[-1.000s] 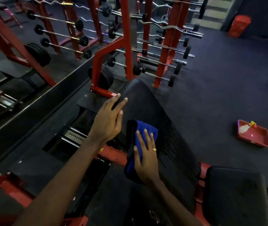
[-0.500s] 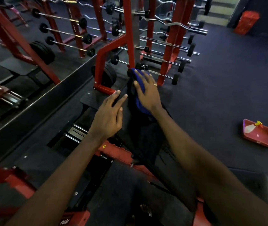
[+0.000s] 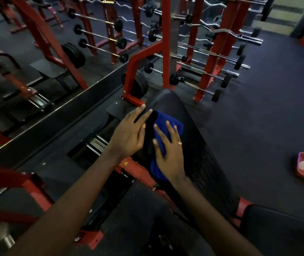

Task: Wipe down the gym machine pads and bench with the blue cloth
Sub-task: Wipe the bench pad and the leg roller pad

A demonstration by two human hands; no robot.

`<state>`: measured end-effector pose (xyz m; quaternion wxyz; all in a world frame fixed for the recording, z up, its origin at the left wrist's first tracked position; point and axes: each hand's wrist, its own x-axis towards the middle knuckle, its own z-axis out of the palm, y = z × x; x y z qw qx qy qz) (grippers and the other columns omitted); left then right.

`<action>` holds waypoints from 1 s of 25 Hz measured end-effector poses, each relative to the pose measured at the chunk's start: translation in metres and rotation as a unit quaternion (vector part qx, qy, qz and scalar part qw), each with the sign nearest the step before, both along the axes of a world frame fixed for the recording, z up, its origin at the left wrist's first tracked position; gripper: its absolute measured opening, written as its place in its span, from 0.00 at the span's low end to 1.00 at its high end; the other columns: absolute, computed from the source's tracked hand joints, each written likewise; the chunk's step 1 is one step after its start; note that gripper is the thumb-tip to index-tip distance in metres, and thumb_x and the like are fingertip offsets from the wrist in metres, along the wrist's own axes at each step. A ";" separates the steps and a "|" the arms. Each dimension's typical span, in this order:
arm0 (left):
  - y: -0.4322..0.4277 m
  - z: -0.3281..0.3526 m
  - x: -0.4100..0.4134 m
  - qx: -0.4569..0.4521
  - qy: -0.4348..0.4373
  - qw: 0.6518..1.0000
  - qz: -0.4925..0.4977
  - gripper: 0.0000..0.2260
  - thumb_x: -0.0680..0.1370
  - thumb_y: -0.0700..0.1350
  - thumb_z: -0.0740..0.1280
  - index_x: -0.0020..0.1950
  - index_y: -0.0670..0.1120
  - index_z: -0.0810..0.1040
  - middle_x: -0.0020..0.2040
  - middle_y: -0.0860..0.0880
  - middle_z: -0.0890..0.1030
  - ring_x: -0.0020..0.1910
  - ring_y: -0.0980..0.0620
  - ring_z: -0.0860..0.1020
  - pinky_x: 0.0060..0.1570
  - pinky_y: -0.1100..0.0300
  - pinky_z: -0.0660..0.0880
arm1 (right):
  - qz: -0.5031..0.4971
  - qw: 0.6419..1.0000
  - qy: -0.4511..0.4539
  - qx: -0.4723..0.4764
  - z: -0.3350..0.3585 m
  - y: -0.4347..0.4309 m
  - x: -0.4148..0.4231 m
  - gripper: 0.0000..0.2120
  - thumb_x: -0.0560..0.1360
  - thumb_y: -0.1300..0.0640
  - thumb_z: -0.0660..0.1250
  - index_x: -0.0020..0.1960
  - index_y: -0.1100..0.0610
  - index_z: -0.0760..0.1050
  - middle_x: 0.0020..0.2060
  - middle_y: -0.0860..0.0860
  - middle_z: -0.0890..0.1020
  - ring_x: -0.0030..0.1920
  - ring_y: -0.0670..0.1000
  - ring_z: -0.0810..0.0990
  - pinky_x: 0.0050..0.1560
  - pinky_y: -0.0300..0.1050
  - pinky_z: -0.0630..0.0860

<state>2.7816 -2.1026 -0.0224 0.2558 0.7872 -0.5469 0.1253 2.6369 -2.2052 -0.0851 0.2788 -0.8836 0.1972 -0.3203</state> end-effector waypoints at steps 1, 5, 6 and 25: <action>0.000 0.001 -0.002 -0.007 0.012 1.000 0.003 0.22 0.82 0.42 0.58 0.76 0.40 0.65 0.76 0.40 0.66 0.74 0.44 0.66 0.73 0.50 0.65 | -0.007 1.000 0.008 -0.007 0.009 -0.009 0.010 0.23 0.84 0.48 0.57 0.79 0.46 0.62 0.79 0.52 0.60 0.81 0.54 0.52 0.78 0.60 0.57; 0.005 0.003 -0.007 -0.030 0.119 0.992 0.021 0.27 0.83 0.45 0.60 0.79 0.38 0.55 0.77 0.41 0.64 0.76 0.49 0.63 0.75 0.59 0.60 | -0.044 0.997 0.058 -0.032 0.054 -0.059 0.070 0.23 0.83 0.42 0.51 0.78 0.41 0.61 0.79 0.50 0.61 0.80 0.60 0.54 0.74 0.64 0.62; 0.006 0.004 -0.008 -0.034 0.167 0.985 0.031 0.28 0.83 0.47 0.59 0.79 0.40 0.55 0.77 0.44 0.64 0.76 0.53 0.63 0.74 0.62 0.59 | -0.054 0.996 0.073 -0.020 0.063 -0.075 0.085 0.23 0.83 0.42 0.52 0.77 0.42 0.63 0.78 0.49 0.62 0.79 0.60 0.55 0.73 0.66 0.63; -0.069 0.061 0.016 0.169 0.174 0.970 0.018 0.25 0.83 0.49 0.61 0.79 0.48 0.61 0.79 0.46 0.61 0.77 0.49 0.61 0.68 0.64 0.54 | 0.075 0.989 0.048 -0.116 -0.029 0.022 -0.031 0.31 0.77 0.55 0.66 0.78 0.42 0.63 0.79 0.51 0.60 0.80 0.60 0.51 0.71 0.66 0.65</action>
